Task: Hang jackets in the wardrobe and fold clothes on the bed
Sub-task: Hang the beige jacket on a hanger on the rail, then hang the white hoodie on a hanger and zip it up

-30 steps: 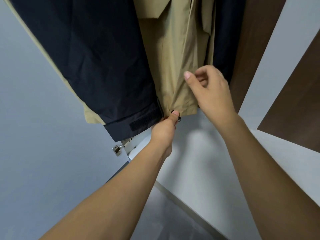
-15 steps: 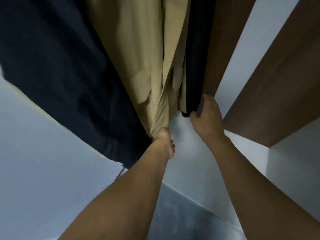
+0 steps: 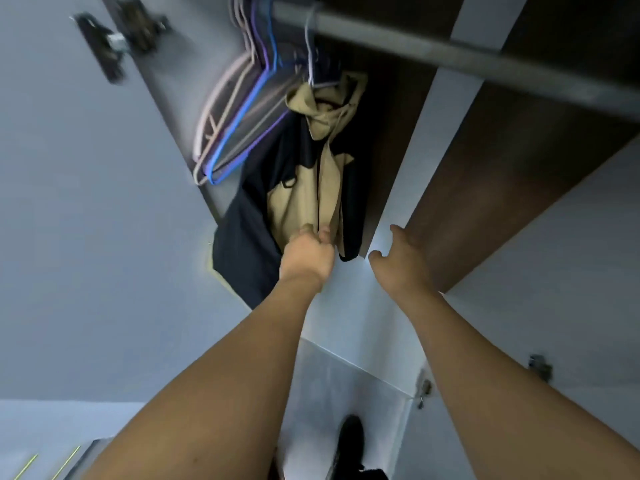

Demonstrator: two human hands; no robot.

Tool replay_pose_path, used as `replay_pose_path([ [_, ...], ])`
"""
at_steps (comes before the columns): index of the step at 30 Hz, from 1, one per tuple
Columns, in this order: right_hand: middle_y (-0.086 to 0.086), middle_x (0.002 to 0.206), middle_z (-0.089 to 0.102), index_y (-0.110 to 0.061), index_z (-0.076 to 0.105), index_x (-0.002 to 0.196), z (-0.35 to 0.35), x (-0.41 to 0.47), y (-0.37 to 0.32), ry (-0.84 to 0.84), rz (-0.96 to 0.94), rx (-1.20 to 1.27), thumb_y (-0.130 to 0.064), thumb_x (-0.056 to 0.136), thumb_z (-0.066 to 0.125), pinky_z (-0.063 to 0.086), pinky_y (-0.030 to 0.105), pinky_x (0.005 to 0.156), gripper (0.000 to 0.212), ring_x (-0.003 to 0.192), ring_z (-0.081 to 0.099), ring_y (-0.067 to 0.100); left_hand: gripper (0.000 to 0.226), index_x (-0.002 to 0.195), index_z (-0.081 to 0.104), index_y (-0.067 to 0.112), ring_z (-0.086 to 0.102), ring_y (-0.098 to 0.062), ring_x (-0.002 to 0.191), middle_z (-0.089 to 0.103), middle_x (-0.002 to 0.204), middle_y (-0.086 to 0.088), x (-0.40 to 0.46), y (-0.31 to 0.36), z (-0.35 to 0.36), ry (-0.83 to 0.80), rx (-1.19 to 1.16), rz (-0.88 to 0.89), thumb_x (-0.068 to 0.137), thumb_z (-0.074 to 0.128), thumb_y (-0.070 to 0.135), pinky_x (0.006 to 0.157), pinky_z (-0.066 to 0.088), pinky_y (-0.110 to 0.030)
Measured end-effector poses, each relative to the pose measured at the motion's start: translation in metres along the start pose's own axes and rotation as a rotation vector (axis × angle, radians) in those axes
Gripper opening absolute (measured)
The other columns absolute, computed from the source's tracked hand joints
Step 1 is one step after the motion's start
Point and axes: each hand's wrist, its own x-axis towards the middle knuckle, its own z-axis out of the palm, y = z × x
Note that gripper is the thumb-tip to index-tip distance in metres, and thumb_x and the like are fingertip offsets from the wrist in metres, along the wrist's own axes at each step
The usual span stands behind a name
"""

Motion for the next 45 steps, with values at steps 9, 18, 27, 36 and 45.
replay_pose_path([
  [9, 0.014, 0.155, 0.033, -0.004, 0.029, 0.150, -0.004, -0.103, -0.087, 0.005, -0.182, -0.084, -0.020, 0.093, 0.058, 0.022, 0.036, 0.118, 0.066, 0.143, 0.028, 0.026, 0.054, 0.149, 0.031, 0.012, 0.020, -0.026, 0.145, 0.027, 0.157, -0.006, -0.058, -0.054, -0.127, 0.251, 0.720, 0.589, 0.103, 0.029, 0.040, 0.121, 0.009, -0.043],
  [18, 0.006, 0.157, 0.029, -0.010, 0.027, 0.152, 0.036, -0.183, -0.177, -0.123, -0.435, -0.142, -0.023, 0.092, 0.053, 0.023, 0.039, 0.118, 0.066, 0.143, 0.026, 0.023, 0.057, 0.151, 0.025, 0.010, 0.016, -0.029, 0.147, 0.024, 0.159, -0.009, -0.145, -0.158, -0.228, 0.376, 0.766, 0.436, 0.103, 0.025, 0.041, 0.122, 0.006, -0.043],
  [27, 0.008, 0.158, 0.026, -0.010, 0.024, 0.152, 0.099, -0.315, -0.209, -0.391, -0.863, -0.194, -0.023, 0.094, 0.051, 0.016, 0.035, 0.120, 0.065, 0.145, 0.022, 0.025, 0.054, 0.150, 0.031, 0.007, 0.022, -0.033, 0.146, 0.029, 0.157, -0.011, -0.322, -0.268, -0.242, 0.600, 0.740, 0.112, 0.102, 0.036, 0.034, 0.121, 0.007, -0.044],
  [36, 0.004, 0.159, 0.025, -0.012, 0.026, 0.152, 0.133, -0.527, -0.208, -0.752, -1.232, -0.181, -0.024, 0.093, 0.049, 0.016, 0.035, 0.120, 0.064, 0.146, 0.020, 0.022, 0.053, 0.144, 0.039, 0.005, 0.029, -0.033, 0.141, 0.036, 0.152, -0.012, -0.569, -0.368, -0.234, 0.878, 0.670, -0.362, 0.098, 0.048, 0.029, 0.120, 0.014, -0.046],
  [45, 0.010, 0.146, 0.043, -0.005, 0.041, 0.143, 0.115, -0.806, -0.140, -0.962, -1.686, -0.166, -0.017, 0.087, 0.056, 0.029, 0.036, 0.112, 0.059, 0.134, 0.039, 0.027, 0.055, 0.149, 0.032, 0.007, 0.023, -0.028, 0.144, 0.029, 0.156, -0.010, -0.866, -0.438, -0.125, 1.076, 0.539, -0.834, 0.101, 0.040, 0.033, 0.121, 0.008, -0.042],
])
